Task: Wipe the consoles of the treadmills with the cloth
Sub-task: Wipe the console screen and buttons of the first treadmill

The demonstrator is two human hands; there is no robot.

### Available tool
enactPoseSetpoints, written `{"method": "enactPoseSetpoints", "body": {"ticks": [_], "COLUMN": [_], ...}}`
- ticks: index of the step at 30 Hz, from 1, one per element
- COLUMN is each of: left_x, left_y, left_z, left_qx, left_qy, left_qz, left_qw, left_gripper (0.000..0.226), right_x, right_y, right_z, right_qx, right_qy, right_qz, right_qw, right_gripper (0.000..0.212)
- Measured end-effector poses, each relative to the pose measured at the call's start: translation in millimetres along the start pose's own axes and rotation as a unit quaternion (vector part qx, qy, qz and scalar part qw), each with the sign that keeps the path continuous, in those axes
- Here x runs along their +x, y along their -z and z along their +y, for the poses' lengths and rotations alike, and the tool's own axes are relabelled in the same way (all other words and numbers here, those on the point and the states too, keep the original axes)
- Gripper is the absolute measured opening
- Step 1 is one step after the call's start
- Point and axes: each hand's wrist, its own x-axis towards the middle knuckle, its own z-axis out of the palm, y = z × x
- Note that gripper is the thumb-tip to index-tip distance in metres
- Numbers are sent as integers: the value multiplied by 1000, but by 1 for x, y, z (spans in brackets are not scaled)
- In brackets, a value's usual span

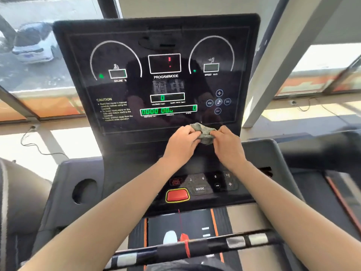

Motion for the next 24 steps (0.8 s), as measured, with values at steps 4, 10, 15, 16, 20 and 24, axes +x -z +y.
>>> {"method": "enactPoseSetpoints", "body": {"ticks": [4, 10, 15, 16, 20, 24], "left_x": [11, 11, -11, -17, -42, -59], "left_y": [-21, -57, -65, -63, -44, -14], "left_z": [19, 41, 29, 26, 14, 3], "left_qx": [-5, 37, 32, 35, 17, 30], "left_qy": [-38, -94, -91, -89, -54, 10], "left_qz": [-24, -138, -178, -181, -198, -206], "left_qw": [999, 985, 979, 979, 979, 978], "left_gripper": [25, 12, 9, 9, 8, 13], "right_x": [-18, -53, -64, -64, -64, -57], "right_y": [10, 19, 11, 6, -17, -37], "right_z": [15, 43, 45, 44, 35, 17], "right_qx": [-2, 0, 52, 63, 71, 72], "right_qy": [-85, -169, -91, -70, 21, 122], "right_qz": [-18, -59, -124, -130, -136, -126], "right_qw": [996, 984, 987, 987, 988, 982], "right_gripper": [23, 29, 41, 44, 37, 22]}}
